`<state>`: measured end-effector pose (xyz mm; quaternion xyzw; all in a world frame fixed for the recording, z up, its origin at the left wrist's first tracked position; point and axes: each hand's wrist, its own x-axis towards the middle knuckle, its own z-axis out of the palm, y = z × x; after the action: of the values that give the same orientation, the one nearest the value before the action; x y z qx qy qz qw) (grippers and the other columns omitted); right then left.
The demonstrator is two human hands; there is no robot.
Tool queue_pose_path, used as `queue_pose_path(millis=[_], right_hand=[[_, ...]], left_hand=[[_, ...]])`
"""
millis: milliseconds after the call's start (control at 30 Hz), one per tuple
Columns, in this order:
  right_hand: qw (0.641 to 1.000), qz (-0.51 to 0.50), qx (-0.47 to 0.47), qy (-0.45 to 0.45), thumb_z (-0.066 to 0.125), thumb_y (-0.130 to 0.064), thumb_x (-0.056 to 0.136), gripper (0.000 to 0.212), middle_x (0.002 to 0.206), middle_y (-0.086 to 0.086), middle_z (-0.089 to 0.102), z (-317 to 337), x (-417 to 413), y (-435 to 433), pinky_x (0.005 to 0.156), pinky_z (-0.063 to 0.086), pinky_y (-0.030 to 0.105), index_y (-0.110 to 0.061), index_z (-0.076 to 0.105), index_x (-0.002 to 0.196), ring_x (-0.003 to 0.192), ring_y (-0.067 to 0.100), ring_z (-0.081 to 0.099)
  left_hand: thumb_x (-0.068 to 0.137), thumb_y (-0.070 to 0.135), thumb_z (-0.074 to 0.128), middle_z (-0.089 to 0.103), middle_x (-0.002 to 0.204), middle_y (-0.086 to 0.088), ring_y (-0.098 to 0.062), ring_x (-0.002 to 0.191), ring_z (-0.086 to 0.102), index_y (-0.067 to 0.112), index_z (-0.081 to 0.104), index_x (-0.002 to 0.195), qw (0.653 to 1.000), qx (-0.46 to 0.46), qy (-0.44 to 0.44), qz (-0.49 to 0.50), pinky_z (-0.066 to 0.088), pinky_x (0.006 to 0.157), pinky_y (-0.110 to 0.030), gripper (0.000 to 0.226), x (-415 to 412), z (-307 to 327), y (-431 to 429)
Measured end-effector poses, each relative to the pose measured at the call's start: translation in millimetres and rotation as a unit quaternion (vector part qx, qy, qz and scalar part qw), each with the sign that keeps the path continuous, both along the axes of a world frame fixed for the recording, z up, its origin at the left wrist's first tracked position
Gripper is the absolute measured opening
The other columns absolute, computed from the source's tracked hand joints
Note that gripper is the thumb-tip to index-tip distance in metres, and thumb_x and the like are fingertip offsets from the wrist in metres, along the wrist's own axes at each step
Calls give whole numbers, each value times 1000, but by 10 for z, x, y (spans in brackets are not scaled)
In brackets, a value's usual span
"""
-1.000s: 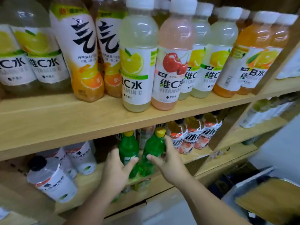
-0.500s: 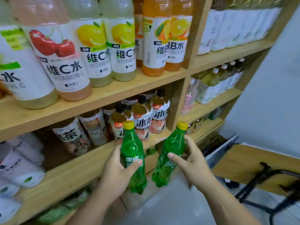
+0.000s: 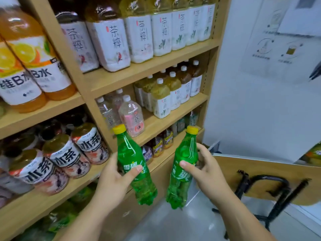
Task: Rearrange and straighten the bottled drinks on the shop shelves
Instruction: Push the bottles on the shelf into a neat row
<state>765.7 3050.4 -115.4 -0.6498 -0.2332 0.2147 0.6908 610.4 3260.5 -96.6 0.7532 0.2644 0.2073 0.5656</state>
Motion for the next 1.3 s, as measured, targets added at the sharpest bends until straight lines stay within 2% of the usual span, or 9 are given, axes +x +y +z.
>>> queue_pose_path(millis=[133, 267, 400, 600, 767, 967, 1067, 1200, 1300], right_hand=[[999, -25, 22, 2, 76, -5, 86, 48, 113, 1, 76, 113, 378, -102, 80, 57, 24, -21, 61, 128, 103, 17, 72], [999, -31, 27, -20, 77, -19, 82, 54, 117, -3, 75, 316, 851, -40, 83, 57, 25, -20, 60, 134, 108, 15, 72], [997, -48, 37, -53, 77, -12, 84, 52, 116, -7, 75, 594, 1336, 129, 81, 58, 24, -22, 60, 132, 105, 11, 72], [990, -74, 49, -107, 74, -2, 86, 53, 113, -4, 76, 1084, 1892, 361, 77, 57, 19, -18, 59, 134, 100, 8, 73], [978, -102, 90, -157, 72, 0, 87, 45, 92, -29, 75, 1632, 2309, 491, 72, 51, 8, -34, 60, 113, 86, -12, 68], [957, -77, 149, -236, 76, -37, 83, 52, 122, -2, 74, 2335, 2839, 689, 97, 56, 45, -23, 63, 131, 115, 19, 69], [945, -60, 174, -268, 74, -30, 86, 45, 117, 0, 75, 2658, 3095, 766, 94, 58, 48, -22, 64, 129, 110, 20, 71], [925, -47, 210, -312, 76, -39, 83, 47, 116, -2, 75, 3127, 3425, 848, 93, 59, 51, -31, 62, 127, 108, 19, 72], [907, -39, 245, -339, 77, -44, 84, 48, 110, -9, 74, 3543, 3587, 894, 87, 58, 30, -38, 54, 125, 103, 5, 71]], left_hand=[[79, 25, 83, 73, 113, 13, 2, 101, 68, 29, 58, 129, 1000, 6, -13, -2, 53, 75, -12, 55, 421, 147, -129], [84, 16, 81, 74, 109, 18, -1, 98, 70, 27, 62, 123, 999, 1, -34, -10, 58, 85, -30, 45, 821, 295, -122], [76, 29, 87, 76, 110, 13, -13, 100, 73, 27, 63, 121, 997, -10, -72, -25, 58, 84, -35, 52, 1226, 486, -6], [74, 29, 86, 76, 100, 7, -2, 75, 72, 31, 62, 117, 989, 34, -125, -71, 53, 59, -13, 49, 1918, 1016, 230], [67, 49, 78, 73, 105, 26, 7, 95, 67, 36, 66, 109, 972, 122, -186, -79, 45, 73, -5, 46, 2428, 1641, 325], [72, 36, 81, 76, 102, 19, 0, 92, 71, 33, 68, 107, 953, 171, -242, -67, 52, 73, -13, 37, 2871, 2294, 282], [79, 20, 85, 77, 99, 16, -2, 88, 72, 28, 68, 108, 947, 190, -256, -31, 52, 67, -12, 34, 3044, 2628, 211], [83, 25, 82, 76, 95, 18, -2, 85, 72, 29, 70, 104, 923, 269, -273, 26, 52, 64, -12, 24, 3191, 3141, 72], [83, 34, 81, 76, 94, 16, -2, 84, 72, 31, 71, 100, 897, 321, -299, 61, 55, 66, -17, 20, 3216, 3591, -24]])
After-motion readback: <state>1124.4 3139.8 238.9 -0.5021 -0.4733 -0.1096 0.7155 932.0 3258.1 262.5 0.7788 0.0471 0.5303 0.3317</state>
